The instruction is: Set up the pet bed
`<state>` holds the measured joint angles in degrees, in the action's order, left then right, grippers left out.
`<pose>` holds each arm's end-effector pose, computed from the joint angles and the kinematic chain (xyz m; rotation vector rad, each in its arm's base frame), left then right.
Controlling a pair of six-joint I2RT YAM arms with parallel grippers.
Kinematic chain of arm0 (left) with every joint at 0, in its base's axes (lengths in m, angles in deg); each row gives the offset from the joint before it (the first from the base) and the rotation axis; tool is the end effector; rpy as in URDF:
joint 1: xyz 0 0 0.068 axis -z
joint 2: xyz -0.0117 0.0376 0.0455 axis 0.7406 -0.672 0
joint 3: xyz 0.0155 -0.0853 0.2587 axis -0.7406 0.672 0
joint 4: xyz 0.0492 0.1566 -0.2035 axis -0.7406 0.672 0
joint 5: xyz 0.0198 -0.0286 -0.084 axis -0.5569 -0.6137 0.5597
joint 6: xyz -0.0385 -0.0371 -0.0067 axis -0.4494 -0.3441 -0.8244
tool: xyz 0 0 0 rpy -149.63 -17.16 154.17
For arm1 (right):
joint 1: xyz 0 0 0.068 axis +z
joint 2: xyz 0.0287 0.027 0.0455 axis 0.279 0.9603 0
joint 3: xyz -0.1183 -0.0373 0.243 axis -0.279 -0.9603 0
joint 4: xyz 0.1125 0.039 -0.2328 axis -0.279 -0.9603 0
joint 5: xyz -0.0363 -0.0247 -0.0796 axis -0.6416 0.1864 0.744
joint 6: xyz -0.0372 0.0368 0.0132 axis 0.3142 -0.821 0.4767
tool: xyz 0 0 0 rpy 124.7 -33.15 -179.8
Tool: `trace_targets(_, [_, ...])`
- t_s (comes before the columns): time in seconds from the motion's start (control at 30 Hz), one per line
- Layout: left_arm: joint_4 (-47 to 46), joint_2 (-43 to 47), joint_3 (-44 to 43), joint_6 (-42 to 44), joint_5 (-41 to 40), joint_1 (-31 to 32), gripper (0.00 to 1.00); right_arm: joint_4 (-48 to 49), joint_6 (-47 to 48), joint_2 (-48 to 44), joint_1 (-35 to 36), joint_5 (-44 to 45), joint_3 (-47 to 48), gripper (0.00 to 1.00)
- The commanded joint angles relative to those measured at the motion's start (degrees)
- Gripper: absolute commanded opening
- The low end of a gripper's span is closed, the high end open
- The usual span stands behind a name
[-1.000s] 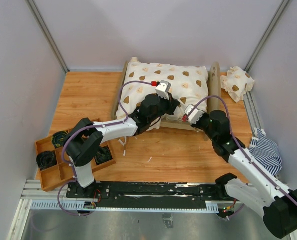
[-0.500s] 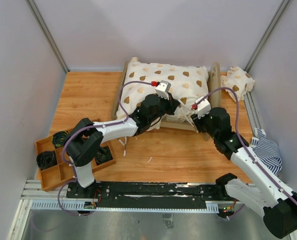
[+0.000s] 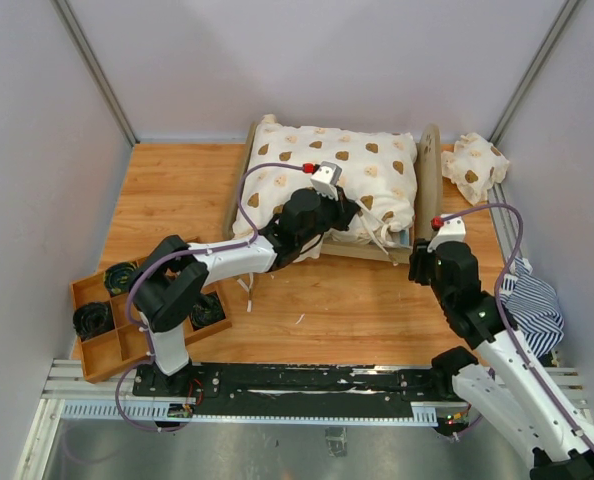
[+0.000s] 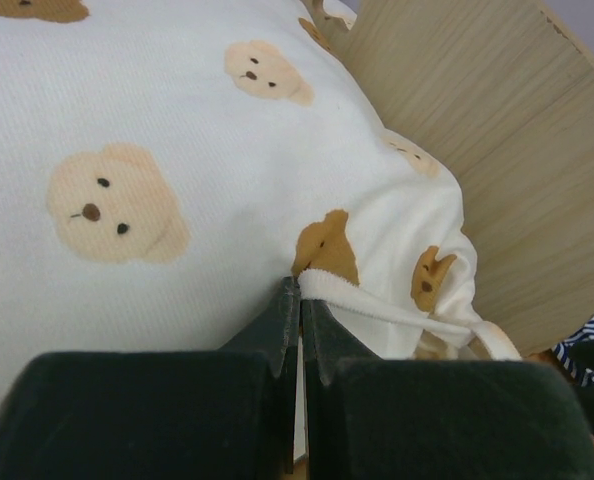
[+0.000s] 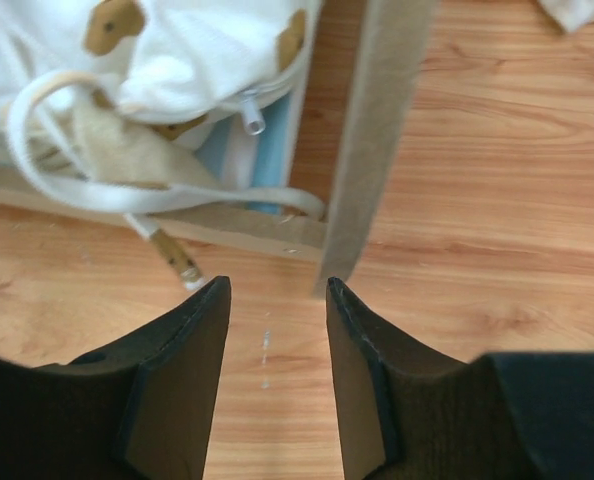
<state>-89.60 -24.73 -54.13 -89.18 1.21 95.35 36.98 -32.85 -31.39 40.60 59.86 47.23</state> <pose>0.2849 -0.3074 0.2568 0.3197 1.7003 -0.8465 0.1431 0.0546 0.2751 -0.0101 1.9522 0.1740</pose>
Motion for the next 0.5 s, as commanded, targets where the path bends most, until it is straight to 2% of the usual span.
trace_targets(0.0, [-0.6, -0.7, -1.1, 0.0, -1.0, -0.5, 0.00, 5.2, 2.1, 2.1, -3.4, 7.0, -0.1, 0.42])
trace_targets(0.3, [-0.5, -1.3, -1.6, -0.3, -1.7, -0.5, 0.00, 20.9, 8.1, 17.5, -12.3, -3.4, 1.6, 0.21])
trace_targets(0.47, [-0.6, -2.2, -2.4, -0.6, -1.1, -0.5, 0.00, 25.9, 10.3, 23.4, -14.2, -4.6, 3.8, 0.19])
